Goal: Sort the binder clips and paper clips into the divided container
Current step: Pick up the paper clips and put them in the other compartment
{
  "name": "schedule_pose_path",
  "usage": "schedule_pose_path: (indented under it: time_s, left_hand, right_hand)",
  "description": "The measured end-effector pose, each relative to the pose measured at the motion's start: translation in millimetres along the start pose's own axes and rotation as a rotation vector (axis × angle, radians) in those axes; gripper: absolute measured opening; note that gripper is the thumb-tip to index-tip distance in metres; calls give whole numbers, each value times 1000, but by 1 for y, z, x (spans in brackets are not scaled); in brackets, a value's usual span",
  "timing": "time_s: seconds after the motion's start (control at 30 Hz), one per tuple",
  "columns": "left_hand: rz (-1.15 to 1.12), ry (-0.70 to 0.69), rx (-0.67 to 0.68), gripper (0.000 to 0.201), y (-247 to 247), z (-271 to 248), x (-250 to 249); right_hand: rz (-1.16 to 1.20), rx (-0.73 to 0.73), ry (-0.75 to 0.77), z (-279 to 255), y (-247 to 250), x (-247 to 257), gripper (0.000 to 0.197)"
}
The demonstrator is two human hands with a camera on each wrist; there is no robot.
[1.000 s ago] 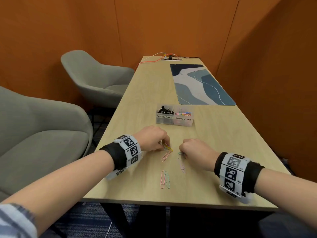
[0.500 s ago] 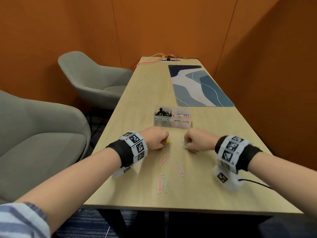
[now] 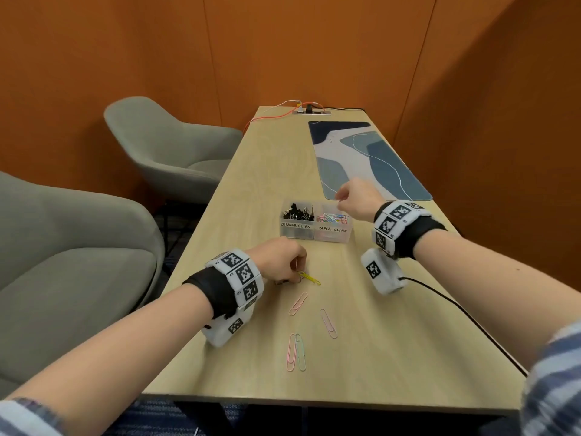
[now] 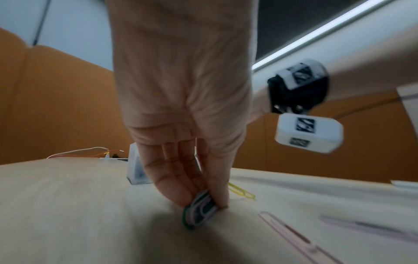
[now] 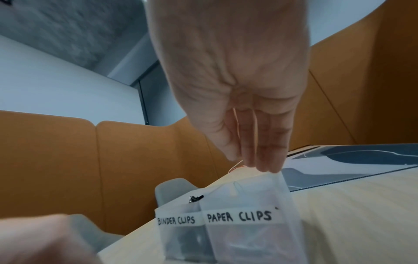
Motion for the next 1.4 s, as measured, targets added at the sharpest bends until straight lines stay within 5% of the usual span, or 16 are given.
schedule_pose_path:
  time_s: [0.23,0.5,0.8,0.93,1.07,1.23,1.4]
  left_hand:
    - [-372,74,127,12,16,15,10]
    - [-703,259,-121,21,80,68,7]
    - [-595,370,-202,18,76,95,10]
    - [-505,302,-312,13,89,66,9]
    - [-353,211,-210,5,76,16,-3]
    - [-177,76,133,32,23,-44,-18]
    - [6,-1,313,103,-27,-83,-31]
  right_hand:
    - [6,20,104,-59,-9,-27,25]
    - [-9,160,80,-103,-30,-63,23]
    - [-20,249,197,-112,-50,-24,27]
    - [-120,318,302,-114,-74,8,33]
    - [-287,320,394,-116,-91,27,25]
    - [-314,401,463,-134,-89,25,28]
    - [-279,435,426,-165,-81,9,43]
Point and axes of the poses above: each hand's wrist, its own z-axis towards the middle knuckle, its own y-axis out of the back of the hand, x = y × z, the point moved 7 cm from there along z, towards the middle knuckle, and after that the axes turned 2 degrees about -y, right-handed, at the moved point
